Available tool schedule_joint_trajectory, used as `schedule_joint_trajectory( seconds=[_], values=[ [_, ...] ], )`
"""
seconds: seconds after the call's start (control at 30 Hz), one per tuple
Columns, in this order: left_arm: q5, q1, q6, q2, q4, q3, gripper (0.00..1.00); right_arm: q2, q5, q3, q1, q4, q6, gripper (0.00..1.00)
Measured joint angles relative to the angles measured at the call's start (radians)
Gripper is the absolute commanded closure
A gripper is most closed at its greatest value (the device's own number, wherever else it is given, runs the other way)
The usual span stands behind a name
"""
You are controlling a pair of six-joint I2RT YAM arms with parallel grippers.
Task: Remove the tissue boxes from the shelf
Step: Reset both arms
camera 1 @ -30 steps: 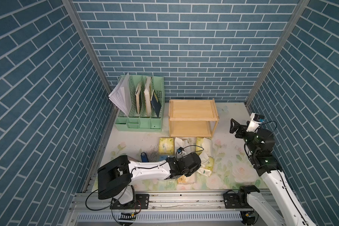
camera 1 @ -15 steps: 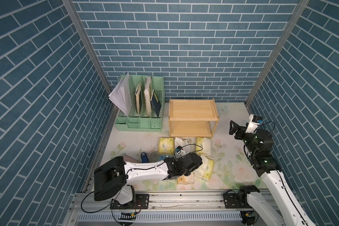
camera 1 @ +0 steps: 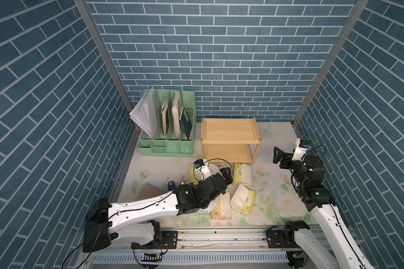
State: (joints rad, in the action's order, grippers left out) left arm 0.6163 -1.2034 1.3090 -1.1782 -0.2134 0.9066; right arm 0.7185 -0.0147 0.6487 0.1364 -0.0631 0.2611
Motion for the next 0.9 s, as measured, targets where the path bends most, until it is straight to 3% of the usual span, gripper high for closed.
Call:
schedule_joint_trajectory(
  seconds=[0.23, 0.43, 0.7, 0.9],
  values=[
    [0.076, 0.228, -0.137, 0.139, -0.06, -0.05, 0.0, 0.014, -0.016, -0.062, -0.069, 0.026, 0.003, 0.0],
    [0.053, 0.467, -0.258, 0.219, -0.072, -0.095, 0.0, 0.026, -0.049, -0.121, -0.138, 0.1, 0.029, 0.0],
    [0.005, 0.735, -0.439, 0.217, -0.025, -0.123, 0.0, 0.034, -0.165, -0.264, -0.171, 0.245, 0.031, 0.0],
    [0.083, 0.849, -0.589, 0.233, 0.099, -0.236, 0.0, 0.093, -0.206, -0.416, -0.172, 0.436, 0.029, 0.0]
  ],
)
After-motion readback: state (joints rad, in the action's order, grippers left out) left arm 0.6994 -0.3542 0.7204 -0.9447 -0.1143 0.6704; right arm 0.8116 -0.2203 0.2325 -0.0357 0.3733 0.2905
